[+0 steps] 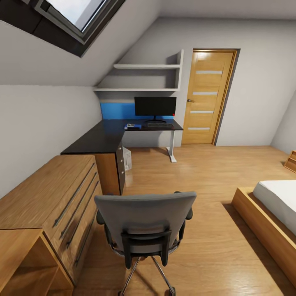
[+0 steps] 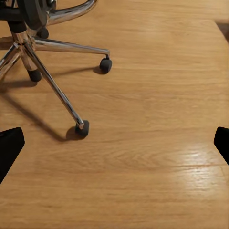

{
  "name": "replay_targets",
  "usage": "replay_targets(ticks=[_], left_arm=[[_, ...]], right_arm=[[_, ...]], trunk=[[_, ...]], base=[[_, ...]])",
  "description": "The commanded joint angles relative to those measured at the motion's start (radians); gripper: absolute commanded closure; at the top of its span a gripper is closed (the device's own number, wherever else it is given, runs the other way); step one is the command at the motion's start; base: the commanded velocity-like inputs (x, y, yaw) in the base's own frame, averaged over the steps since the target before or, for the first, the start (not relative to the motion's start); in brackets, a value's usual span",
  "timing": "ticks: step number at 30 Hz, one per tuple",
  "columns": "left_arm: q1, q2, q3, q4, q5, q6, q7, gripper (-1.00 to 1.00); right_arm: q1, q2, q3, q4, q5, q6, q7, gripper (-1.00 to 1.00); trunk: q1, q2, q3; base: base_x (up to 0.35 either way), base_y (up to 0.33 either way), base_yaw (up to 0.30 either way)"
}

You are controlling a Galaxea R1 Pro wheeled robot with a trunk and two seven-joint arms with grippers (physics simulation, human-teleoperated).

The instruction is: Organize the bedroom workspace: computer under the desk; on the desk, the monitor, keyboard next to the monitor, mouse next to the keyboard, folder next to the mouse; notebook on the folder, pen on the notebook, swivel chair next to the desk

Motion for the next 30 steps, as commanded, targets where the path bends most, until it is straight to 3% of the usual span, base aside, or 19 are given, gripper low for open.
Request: replay_targets(ticks=[1,30], left_arm=[[0.0,0.0,-0.008,-0.001,-0.001,-0.001,0.01,-1.0],[0.0,0.001,-0.008,-0.001,-0.001,-0.004,0.01,-1.0]], right_arm=[[-0.001,0.0,0.009,0.001,-0.004,-0.002,-0.005,-1.0],[-0.001,0.0,0.009,0.001,-0.004,-0.003,-0.005,-1.0]], trunk=[[0.004,-0.008,-0.004],[0.115,-0.211,-0.095]], base=[[0.0,0.0,0.0],[0.0,0.0,0.0]])
